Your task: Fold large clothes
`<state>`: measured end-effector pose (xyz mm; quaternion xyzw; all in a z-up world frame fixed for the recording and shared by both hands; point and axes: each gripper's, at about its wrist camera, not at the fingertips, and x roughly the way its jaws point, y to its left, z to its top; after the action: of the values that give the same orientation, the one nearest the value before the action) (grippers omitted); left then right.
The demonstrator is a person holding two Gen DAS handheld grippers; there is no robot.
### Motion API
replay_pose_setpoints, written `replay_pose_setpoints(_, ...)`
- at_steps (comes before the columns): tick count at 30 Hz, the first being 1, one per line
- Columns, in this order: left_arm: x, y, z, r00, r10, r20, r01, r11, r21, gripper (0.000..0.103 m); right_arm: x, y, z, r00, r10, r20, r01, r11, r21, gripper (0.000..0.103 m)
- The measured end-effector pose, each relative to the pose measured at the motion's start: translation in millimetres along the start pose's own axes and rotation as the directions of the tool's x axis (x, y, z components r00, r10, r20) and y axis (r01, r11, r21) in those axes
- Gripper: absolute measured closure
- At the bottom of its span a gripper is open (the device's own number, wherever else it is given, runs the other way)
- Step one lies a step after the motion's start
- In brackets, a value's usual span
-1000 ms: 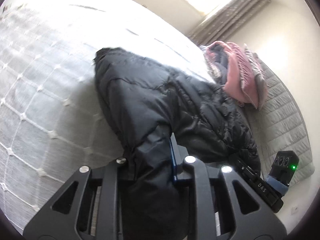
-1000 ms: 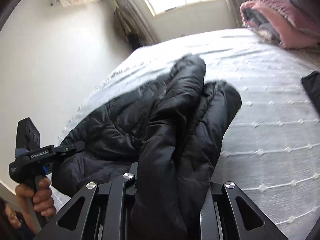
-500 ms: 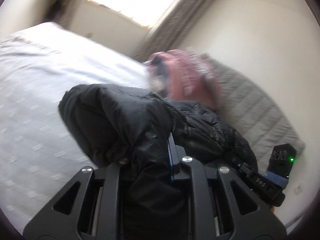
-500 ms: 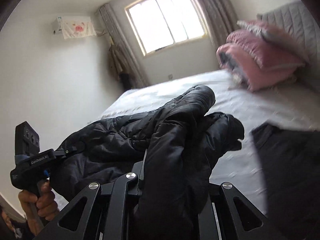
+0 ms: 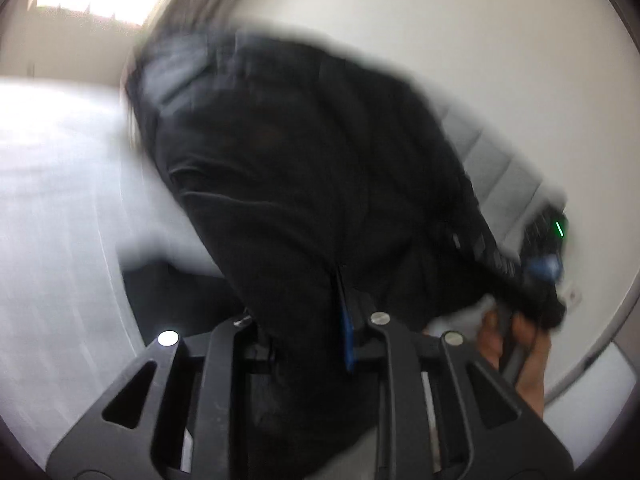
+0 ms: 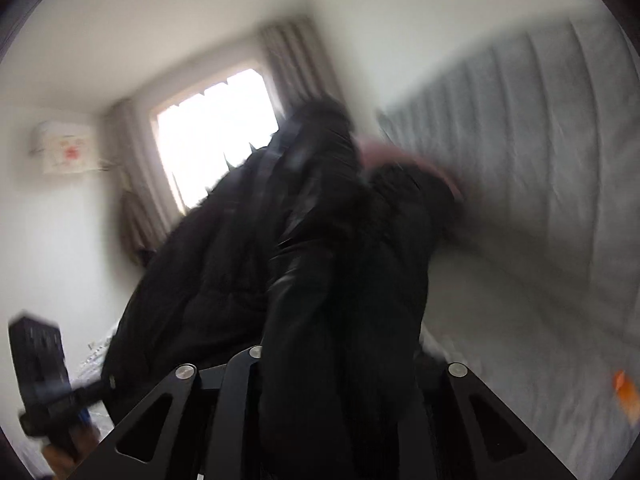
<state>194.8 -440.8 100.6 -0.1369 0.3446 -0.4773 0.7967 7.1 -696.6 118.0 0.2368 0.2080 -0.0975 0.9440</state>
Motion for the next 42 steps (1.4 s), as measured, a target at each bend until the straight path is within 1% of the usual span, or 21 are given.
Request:
replay_pose_setpoints(1, 25.9, 10.7, -25.5, 0.996, 0.010, -0.090, -0.012, 1.000, -0.015, 0.078, 17.6, -29.2, -17.1, 0.997, -0.021, -0.076, 0.027, 0.997, 0.074, 0.073)
replay_pose_setpoints(2, 41.4, 18.7, -47.6, 0.987, 0.025, -0.158, -0.030, 0.999, -0.032, 0.078, 36.9, -64.9, -42.5, 0.985, -0.049, -0.168, 0.078, 0.982, 0.172, 0.069)
replay_pose_setpoints(3, 49.2, 28.0, -65.1, 0.983, 0.041, -0.180, -0.052, 0.997, -0.059, 0.072, 48.3, -92.2, -63.7, 0.972, -0.069, -0.224, 0.126, 0.961, 0.247, 0.065)
replay_pose_setpoints(4, 42.3, 41.2, -79.5, 0.992, 0.018, -0.127, -0.033, 0.993, -0.114, 0.072, 49.0, -110.1, -80.6, 0.972, -0.061, -0.227, 0.129, 0.945, 0.300, 0.052)
replay_pose_setpoints(6, 32.8, 51.9, -79.8, 0.990, -0.042, -0.132, 0.018, 0.984, -0.179, 0.071, 31.9, -129.2, -96.4, 0.988, -0.033, -0.150, 0.089, 0.920, 0.383, 0.048)
replay_pose_setpoints(7, 23.1, 55.7, -73.8, 0.988, -0.049, -0.145, 0.018, 0.978, -0.205, 0.071, 24.5, -132.7, -100.2, 0.992, -0.025, -0.127, 0.076, 0.907, 0.413, 0.045)
replay_pose_setpoints(9, 6.9, 53.2, -62.6, 0.992, -0.021, -0.125, -0.002, 0.984, -0.178, 0.071, 0.7, -137.9, -103.7, 0.994, -0.051, -0.093, 0.089, 0.882, 0.462, 0.041)
replay_pose_setpoints(11, -23.8, 44.8, -54.7, 0.996, 0.025, -0.089, -0.034, 0.993, -0.109, 0.070, -22.9, -135.9, -102.5, 0.990, -0.117, -0.077, 0.139, 0.873, 0.467, 0.041)
replay_pose_setpoints(12, -26.9, 42.6, -52.5, 0.996, 0.040, -0.081, -0.047, 0.994, -0.095, 0.065, -33.1, -136.0, -99.3, 0.987, -0.146, -0.063, 0.158, 0.872, 0.462, 0.040)
replay_pose_setpoints(13, -42.2, 40.0, -53.2, 0.995, 0.071, -0.075, -0.077, 0.994, -0.076, 0.058, -49.5, -130.8, -99.6, 0.983, -0.179, -0.044, 0.179, 0.874, 0.451, 0.037)
replay_pose_setpoints(16, -59.0, 25.5, -59.2, 0.987, 0.138, -0.081, -0.141, 0.990, -0.031, 0.049, -102.1, -110.7, -110.7, 0.963, -0.268, 0.016, 0.237, 0.876, 0.420, 0.030)
replay_pose_setpoints(18, -72.3, 11.8, -67.2, 0.971, 0.223, -0.087, -0.220, 0.975, 0.036, 0.045, -120.9, -86.6, -112.5, 0.948, -0.316, 0.028, 0.281, 0.878, 0.388, 0.028)
replay_pose_setpoints(21, -91.3, -9.8, -77.5, 0.947, 0.312, -0.077, -0.302, 0.946, 0.116, 0.028, -133.8, -32.7, -125.8, 0.947, -0.320, 0.011, 0.306, 0.914, 0.265, 0.025)
replay_pose_setpoints(22, -100.9, -16.6, -82.3, 0.938, 0.339, -0.069, -0.327, 0.934, 0.143, 0.025, -144.4, -11.5, -138.9, 0.948, -0.320, 0.012, 0.309, 0.925, 0.222, 0.019)
replay_pose_setpoints(25, -130.1, -35.0, -91.4, 0.924, 0.380, -0.034, -0.366, 0.909, 0.201, 0.021, -158.1, 45.4, -169.5, 0.952, -0.305, 0.009, 0.300, 0.940, 0.164, 0.018)
replay_pose_setpoints(27, -145.2, -41.3, -93.4, 0.916, 0.400, -0.030, -0.385, 0.898, 0.214, 0.018, -145.6, 73.2, -170.7, 0.953, -0.302, -0.011, 0.300, 0.941, 0.154, 0.018)
replay_pose_setpoints(31, -178.9, -49.4, -95.0, 0.914, 0.405, 0.013, -0.395, 0.884, 0.251, 0.004, -162.6, 128.6, -176.3, 0.927, -0.375, 0.017, 0.366, 0.914, 0.177, 0.017)
replay_pose_setpoints(34, -196.2, -49.4, -96.4, 0.919, 0.394, 0.024, -0.384, 0.877, 0.288, 0.003, -183.9, 161.1, -181.3, 0.896, -0.440, 0.060, 0.416, 0.879, 0.232, 0.016)
replay_pose_setpoints(37, -215.3, -45.9, -91.1, 0.920, 0.388, 0.057, -0.388, 0.882, 0.267, 0.003, -200.0, 192.3, -182.4, 0.893, -0.436, 0.112, 0.406, 0.887, 0.221, 0.001)
replay_pose_setpoints(40, -226.1, -42.9, -92.8, 0.922, 0.376, 0.093, -0.387, 0.879, 0.277, 0.001, -199.1, 209.3, -184.7, 0.861, -0.485, 0.150, 0.458, 0.870, 0.182, 0.000)
replay_pose_setpoints(42, -223.2, -38.5, -95.6, 0.926, 0.373, 0.064, -0.374, 0.881, 0.289, 0.001, -190.6, 210.4, -186.6, 0.849, -0.509, 0.139, 0.487, 0.857, 0.165, 0.000)
